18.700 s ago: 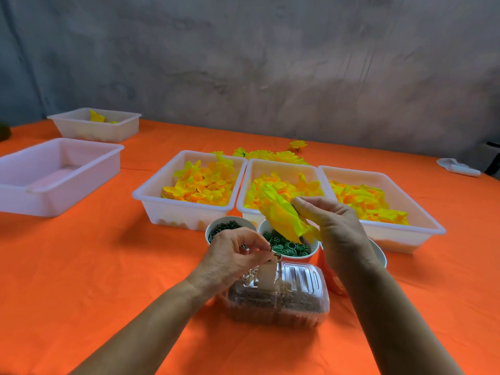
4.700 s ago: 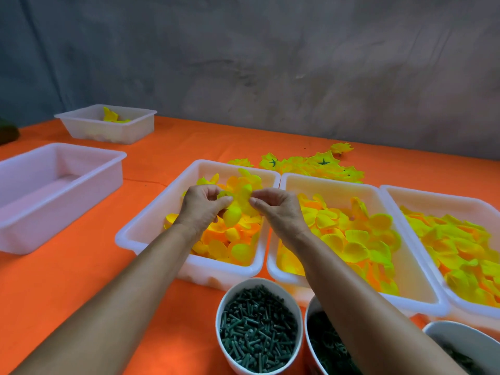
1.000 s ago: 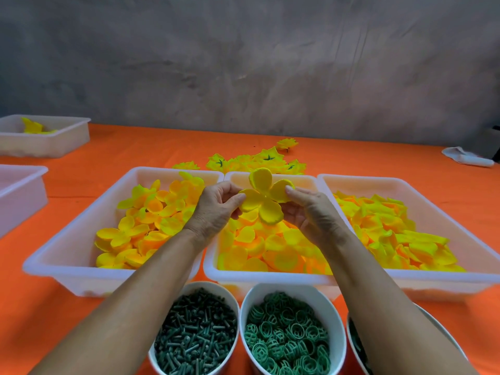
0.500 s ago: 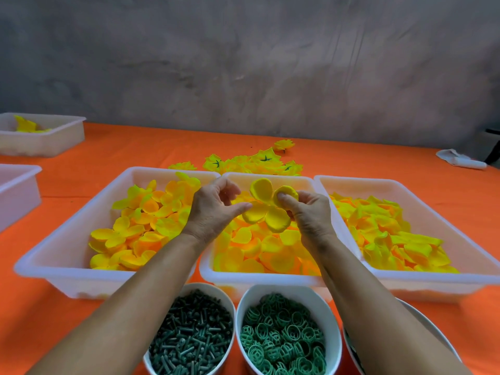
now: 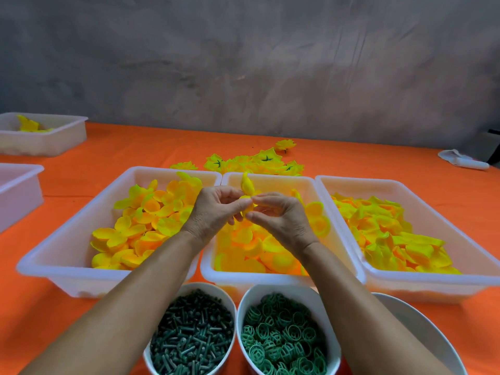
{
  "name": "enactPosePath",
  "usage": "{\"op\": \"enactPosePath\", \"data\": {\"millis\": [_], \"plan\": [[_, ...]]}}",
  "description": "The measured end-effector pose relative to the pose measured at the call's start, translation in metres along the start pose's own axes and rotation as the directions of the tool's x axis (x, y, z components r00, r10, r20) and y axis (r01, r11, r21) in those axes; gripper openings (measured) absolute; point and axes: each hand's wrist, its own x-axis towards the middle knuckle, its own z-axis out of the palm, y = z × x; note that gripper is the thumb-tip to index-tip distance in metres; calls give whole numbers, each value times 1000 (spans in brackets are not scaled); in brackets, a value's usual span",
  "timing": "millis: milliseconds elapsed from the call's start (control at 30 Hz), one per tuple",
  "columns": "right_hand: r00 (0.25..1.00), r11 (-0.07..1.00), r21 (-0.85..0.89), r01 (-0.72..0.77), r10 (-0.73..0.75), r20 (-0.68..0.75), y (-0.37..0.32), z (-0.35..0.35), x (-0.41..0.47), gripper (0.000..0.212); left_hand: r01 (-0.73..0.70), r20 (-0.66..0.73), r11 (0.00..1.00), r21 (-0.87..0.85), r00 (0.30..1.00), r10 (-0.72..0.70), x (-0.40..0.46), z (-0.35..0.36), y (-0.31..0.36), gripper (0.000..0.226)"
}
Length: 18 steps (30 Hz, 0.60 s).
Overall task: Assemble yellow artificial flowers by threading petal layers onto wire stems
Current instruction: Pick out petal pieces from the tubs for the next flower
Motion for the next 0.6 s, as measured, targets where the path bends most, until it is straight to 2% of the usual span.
{"op": "enactPosePath", "data": {"millis": [100, 233, 400, 500, 600], "plan": [[998, 996, 72, -54, 57, -38, 0, -2, 1, 27, 29, 49, 998, -50, 998, -26, 0, -1, -2, 16], [994, 987, 119, -109, 110, -4, -3, -4, 0, 30, 44, 89, 997, -60, 995, -39, -1, -2, 0, 20], [989, 968, 215, -129, 140, -39, -1, -7, 0, 20, 54, 110, 995, -78, 993, -45, -4, -1, 3, 15], [982, 951, 255, -176, 187, -17, 1, -9, 1, 22, 58, 137, 996, -70, 989, -48, -4, -1, 4, 13], [973, 927, 303, -221, 232, 2, 3, -10, 2, 12, 69, 160, 996, -54, 985, -60, -5, -1, 5, 16]]}}
